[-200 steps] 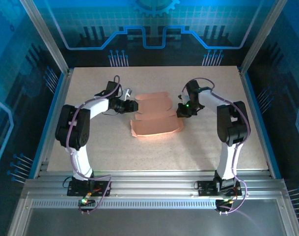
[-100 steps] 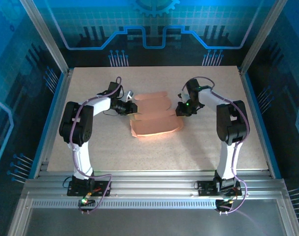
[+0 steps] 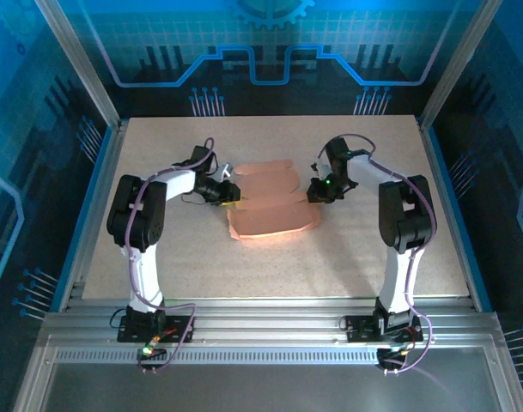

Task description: Fold the paper box

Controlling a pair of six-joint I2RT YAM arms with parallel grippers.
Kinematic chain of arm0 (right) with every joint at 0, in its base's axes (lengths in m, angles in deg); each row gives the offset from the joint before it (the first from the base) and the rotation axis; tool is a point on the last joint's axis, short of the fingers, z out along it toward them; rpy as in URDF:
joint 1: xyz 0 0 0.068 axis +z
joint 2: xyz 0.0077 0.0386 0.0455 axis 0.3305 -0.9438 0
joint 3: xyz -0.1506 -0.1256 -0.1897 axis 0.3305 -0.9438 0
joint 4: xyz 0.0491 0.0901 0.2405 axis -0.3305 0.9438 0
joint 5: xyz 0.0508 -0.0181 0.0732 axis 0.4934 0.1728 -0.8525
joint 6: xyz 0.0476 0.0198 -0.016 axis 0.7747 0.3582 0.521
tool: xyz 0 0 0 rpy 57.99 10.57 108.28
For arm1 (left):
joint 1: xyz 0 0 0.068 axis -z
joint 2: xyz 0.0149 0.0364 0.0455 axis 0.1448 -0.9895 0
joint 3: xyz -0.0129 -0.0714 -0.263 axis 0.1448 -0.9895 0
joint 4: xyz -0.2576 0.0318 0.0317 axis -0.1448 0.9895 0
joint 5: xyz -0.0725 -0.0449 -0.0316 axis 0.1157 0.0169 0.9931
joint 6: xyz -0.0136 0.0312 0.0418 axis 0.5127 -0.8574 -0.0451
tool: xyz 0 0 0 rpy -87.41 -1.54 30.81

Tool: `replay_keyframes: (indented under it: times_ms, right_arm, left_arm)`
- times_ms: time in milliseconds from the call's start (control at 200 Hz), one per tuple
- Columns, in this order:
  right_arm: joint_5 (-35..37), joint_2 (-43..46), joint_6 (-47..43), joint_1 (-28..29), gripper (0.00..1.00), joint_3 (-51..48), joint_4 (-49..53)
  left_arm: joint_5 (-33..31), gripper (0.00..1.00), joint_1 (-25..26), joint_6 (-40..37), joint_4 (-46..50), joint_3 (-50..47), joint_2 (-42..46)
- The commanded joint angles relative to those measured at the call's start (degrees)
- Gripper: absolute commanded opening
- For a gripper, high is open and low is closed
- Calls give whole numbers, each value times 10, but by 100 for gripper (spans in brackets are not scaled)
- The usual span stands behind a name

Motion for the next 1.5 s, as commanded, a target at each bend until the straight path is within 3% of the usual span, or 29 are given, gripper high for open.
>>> replay_keyframes:
  times_ms: [0,285,595,830,1156,1296,1496]
  right_arm:
    - [-16,-3,5,-4,17,7,14]
    - [-18,-4,6,-4,17,5,11]
    - [-19,0,7,-5,17,0,6]
    - [-37,15,7,-13,18,-17,-14]
    - [-66,59,9,-20,37,-45,-63]
    - [-75,88,11,-36,60,-75,-111]
    - [-159,33,45,-72,60,-31,-140]
  left_arm:
    - [32,27,2,11,24,9,-14]
    - [81,14,3,12,0,4,-12]
    - [72,0,7,2,-22,-15,-5]
    - [76,0,13,-32,-146,-91,45]
    - [53,0,33,-75,-317,-184,101]
    - [43,0,35,-81,-337,-197,109]
    - [36,0,37,-90,-342,-200,111]
